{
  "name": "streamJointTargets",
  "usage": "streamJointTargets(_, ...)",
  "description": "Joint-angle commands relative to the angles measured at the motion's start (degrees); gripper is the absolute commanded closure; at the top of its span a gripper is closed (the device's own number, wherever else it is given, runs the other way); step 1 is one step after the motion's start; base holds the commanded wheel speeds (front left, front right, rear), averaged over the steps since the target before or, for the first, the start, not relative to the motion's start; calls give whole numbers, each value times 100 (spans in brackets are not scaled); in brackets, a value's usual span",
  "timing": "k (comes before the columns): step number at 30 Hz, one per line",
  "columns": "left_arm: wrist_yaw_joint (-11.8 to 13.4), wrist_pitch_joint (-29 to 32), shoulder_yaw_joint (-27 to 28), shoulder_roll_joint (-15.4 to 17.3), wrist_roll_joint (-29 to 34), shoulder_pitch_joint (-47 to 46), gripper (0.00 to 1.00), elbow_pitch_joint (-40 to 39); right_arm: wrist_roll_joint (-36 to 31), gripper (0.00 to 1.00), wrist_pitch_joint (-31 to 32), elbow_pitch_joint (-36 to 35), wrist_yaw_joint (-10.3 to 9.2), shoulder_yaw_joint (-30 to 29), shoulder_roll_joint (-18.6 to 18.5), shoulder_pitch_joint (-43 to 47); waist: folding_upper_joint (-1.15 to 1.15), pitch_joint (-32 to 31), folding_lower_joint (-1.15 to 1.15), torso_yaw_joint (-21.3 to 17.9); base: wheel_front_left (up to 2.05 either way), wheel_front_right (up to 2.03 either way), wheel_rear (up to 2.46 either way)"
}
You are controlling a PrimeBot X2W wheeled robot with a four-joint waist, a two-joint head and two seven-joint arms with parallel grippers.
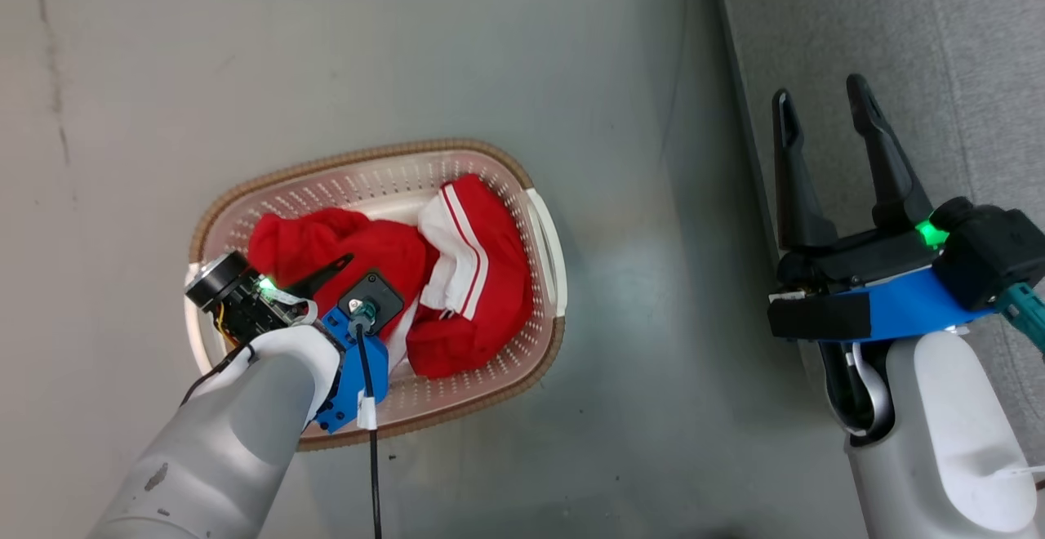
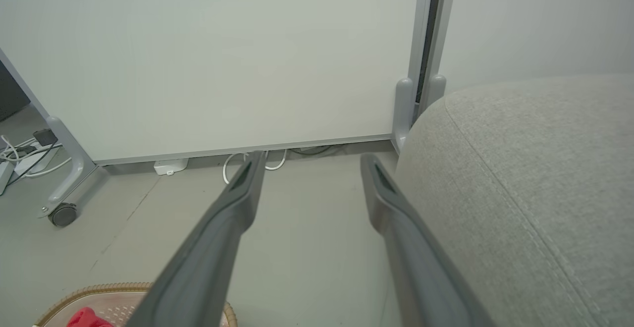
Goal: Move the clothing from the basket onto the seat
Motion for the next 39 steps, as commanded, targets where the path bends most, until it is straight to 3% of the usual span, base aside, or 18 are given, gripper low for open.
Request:
streamJointTargets(1, -5, 44, -48, 9, 33, -96, 0, 36, -23, 0, -5, -32, 3, -5, -21, -106, 0, 277, -1, -50, 0, 0, 0)
streamJointTargets(13, -5, 1119, -1028, 108, -163, -882, 0, 301, -143, 0, -4, -328, 3, -125, -21, -573, 0, 1307, -1, -32, 0, 0, 0)
streamJointTargets(22, -5, 1492, -1781, 232, -103, -1321, 0, 329, -103, 0, -5, -619, 3, -117, -21, -644, 0, 1880, -1, -121, 0, 0, 0)
streamJointTargets(39, -5, 1768, -2210, 314, -159, -1697, 0, 348, -72, 0, -5, -1010, 3, -257, -21, -525, 0, 2441, -1, -218, 0, 0, 0)
